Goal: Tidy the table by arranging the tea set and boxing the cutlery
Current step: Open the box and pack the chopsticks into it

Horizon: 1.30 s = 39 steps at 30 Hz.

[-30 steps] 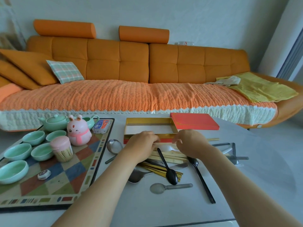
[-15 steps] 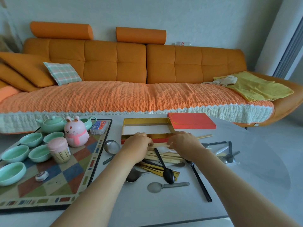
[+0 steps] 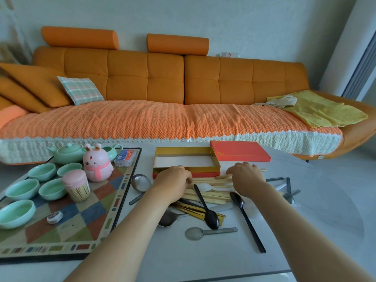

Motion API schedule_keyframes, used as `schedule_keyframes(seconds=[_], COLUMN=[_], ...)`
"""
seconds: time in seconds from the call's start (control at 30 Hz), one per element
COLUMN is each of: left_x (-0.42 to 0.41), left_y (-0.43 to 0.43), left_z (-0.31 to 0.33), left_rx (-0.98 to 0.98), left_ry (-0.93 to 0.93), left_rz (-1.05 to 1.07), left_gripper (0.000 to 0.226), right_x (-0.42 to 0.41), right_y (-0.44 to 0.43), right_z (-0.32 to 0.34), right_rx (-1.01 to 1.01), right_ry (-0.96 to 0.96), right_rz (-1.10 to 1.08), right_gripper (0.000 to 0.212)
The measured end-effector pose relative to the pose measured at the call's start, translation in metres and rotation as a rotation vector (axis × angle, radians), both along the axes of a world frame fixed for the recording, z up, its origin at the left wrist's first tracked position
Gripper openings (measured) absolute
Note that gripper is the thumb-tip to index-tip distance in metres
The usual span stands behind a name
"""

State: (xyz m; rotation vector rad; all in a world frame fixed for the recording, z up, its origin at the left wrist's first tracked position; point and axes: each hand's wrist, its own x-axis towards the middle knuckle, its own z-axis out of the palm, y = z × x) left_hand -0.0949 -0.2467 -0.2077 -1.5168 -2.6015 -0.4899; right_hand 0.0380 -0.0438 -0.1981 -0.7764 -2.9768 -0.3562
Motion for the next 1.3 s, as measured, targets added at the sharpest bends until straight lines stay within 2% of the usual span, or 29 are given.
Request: schedule_keyframes(seconds=[0.1, 0.23, 0.4, 0.53, 0.83, 1.03, 1.17, 1.3], left_x=[0.000, 0.005, 0.014, 0.010, -0.044, -0.050, -0.046, -0.042], left_y=[0.002, 0.006, 0.013, 0.009, -0.028, -0.029, -0.022, -0.019], left_z=[-0.001, 0.003, 0.014, 0.017, 0.023, 0.010, 0.005, 0.001], left_rx=[-0.003, 0.092, 0.199, 0.215, 0.423, 0.249, 0.086, -0.056], left_ry=[0.004, 0.001, 0.010, 0.055, -0.015, 0.075, -0.005, 0.014], left_rz=[-0.005, -0.045, -0.138, -0.103, 0.180, 0.203, 0.083, 0.062], left_gripper=[0.031, 0.032, 0.032, 0.026, 0.022, 0.031, 0.040, 0.045], right_x=[0.001, 0.001, -0.006, -0.014, -0.030, -0.051, -0.063, -0.066], right_y=[0.003, 0.000, -0.017, -0.032, -0.021, -0.028, -0.029, -0.030], right_z=[-0.003, -0.001, 0.004, 0.009, 0.009, 0.004, 0.001, 0.002], right_rx=[0.006, -0.013, -0.108, -0.208, -0.233, -0.299, -0.321, -0.434], right_ry=[0.038, 0.112, 0.335, 0.459, 0.550, 0.524, 0.399, 0.355], right_rz=[0.060, 0.157, 0.358, 0.473, 0.337, 0.256, 0.147, 0.139], right_gripper=[0.045, 0.025, 0.014, 0.010, 0.027, 0.030, 0.034, 0.037])
